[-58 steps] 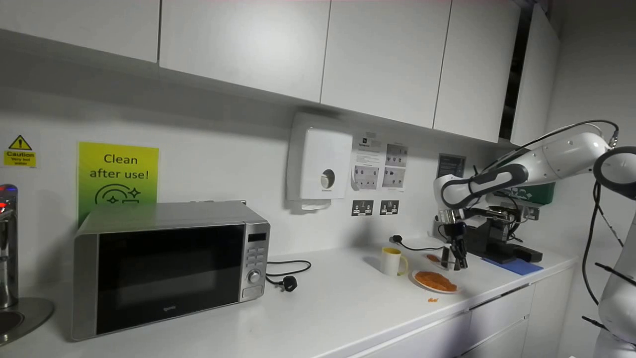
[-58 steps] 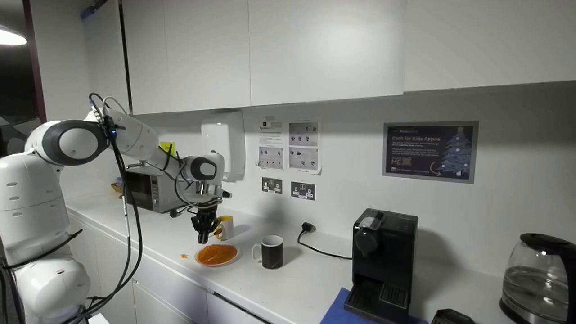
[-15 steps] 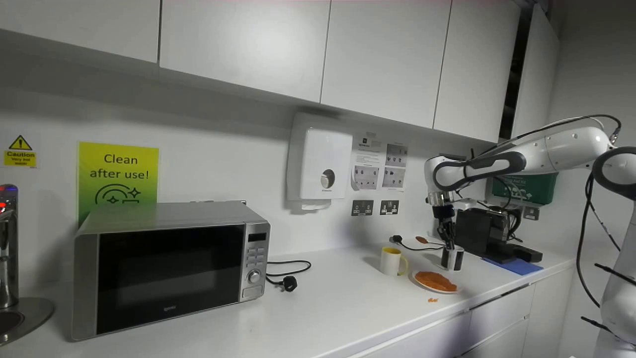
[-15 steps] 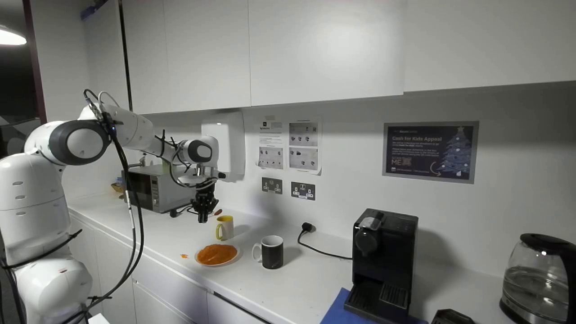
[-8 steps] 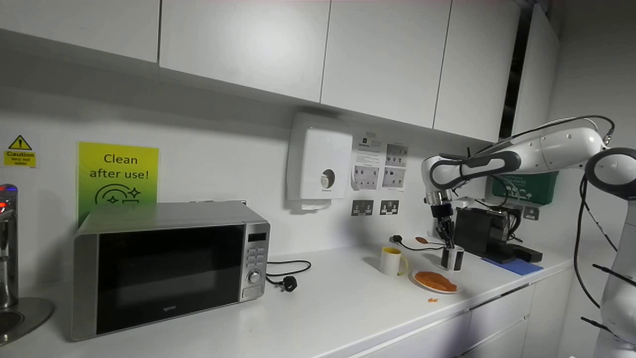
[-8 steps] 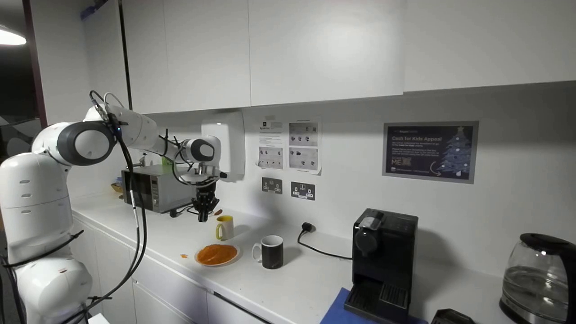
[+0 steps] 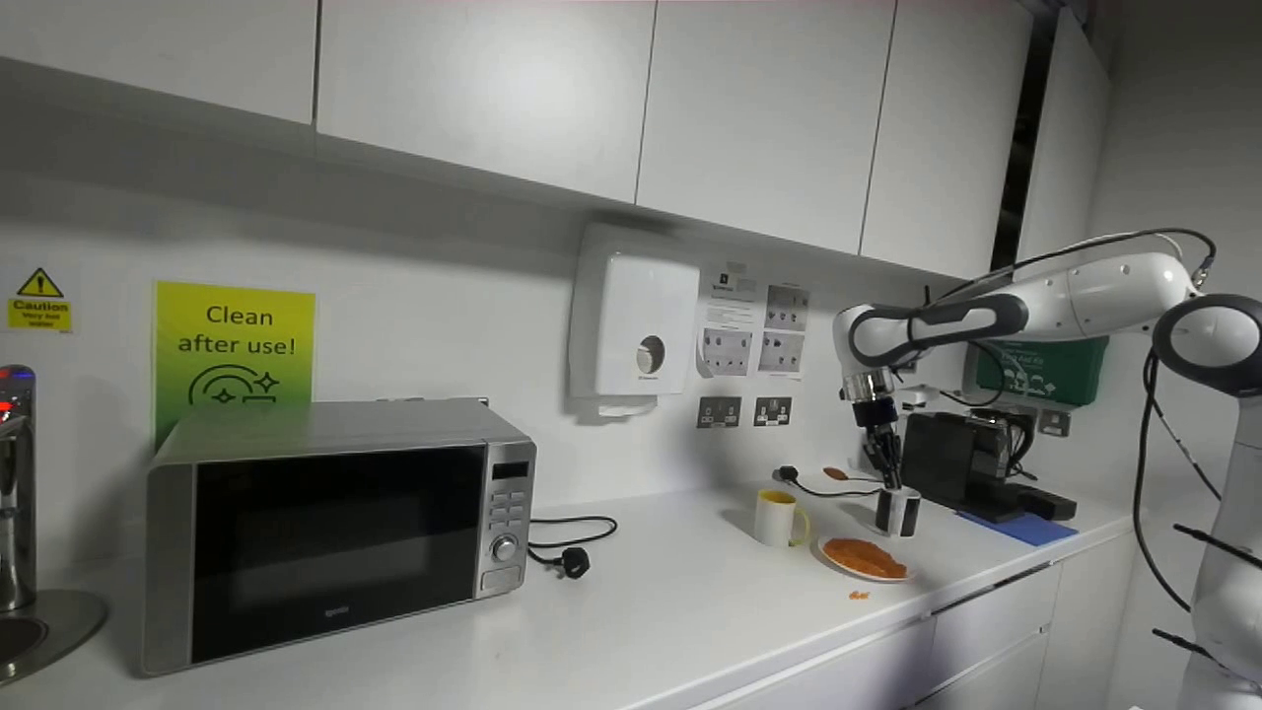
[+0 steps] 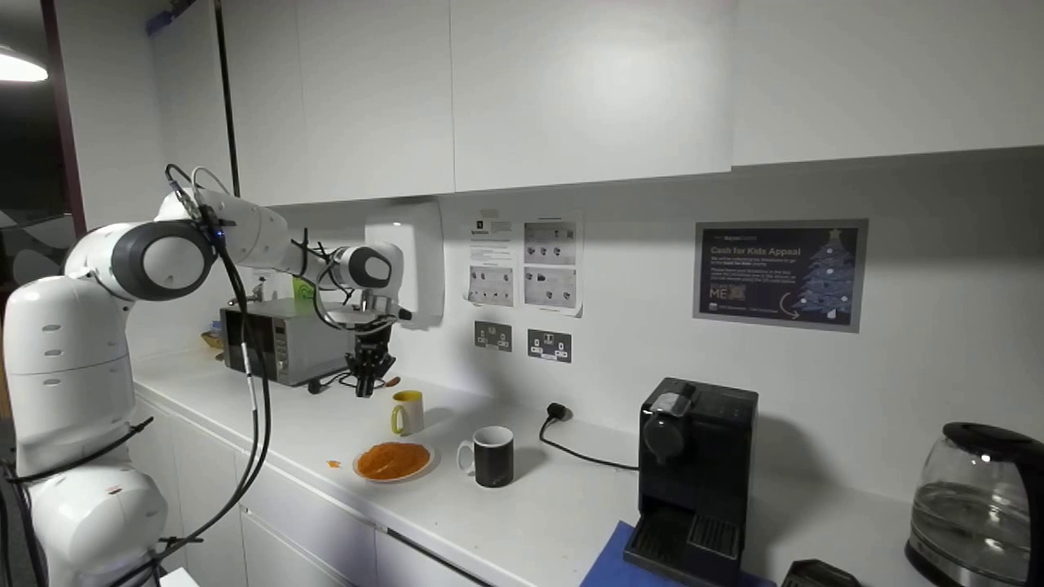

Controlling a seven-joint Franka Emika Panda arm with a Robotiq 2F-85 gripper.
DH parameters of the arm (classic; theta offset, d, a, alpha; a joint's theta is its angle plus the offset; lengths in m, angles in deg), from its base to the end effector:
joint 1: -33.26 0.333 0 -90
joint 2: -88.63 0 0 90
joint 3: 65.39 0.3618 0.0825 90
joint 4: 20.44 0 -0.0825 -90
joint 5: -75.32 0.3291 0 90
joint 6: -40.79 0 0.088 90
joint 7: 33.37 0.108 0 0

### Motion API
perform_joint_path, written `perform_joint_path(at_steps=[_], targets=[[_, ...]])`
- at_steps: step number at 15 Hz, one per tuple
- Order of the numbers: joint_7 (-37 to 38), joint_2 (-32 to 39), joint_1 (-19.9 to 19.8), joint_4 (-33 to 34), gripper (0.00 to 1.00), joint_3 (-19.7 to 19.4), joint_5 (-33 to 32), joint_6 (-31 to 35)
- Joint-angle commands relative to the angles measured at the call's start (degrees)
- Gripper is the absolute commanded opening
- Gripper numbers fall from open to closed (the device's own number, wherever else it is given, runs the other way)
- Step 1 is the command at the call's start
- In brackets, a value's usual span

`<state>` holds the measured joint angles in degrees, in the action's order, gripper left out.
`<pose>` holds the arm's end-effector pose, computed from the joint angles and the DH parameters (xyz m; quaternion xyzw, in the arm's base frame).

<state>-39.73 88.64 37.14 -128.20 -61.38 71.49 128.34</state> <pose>0.4631 0.0566 0.5414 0.9758 0.1265 -0.1750 0.0355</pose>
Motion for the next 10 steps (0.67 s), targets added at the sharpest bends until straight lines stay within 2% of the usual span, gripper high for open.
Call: perform_joint_path(at_steps=[1, 10], targets=[[0.1, 1.5, -0.1, 3.7, 0.03, -0.1, 2.1, -3.3], [0.1, 3.8, -0.1, 6.8, 0.03, 0.0, 3.4, -4.7]])
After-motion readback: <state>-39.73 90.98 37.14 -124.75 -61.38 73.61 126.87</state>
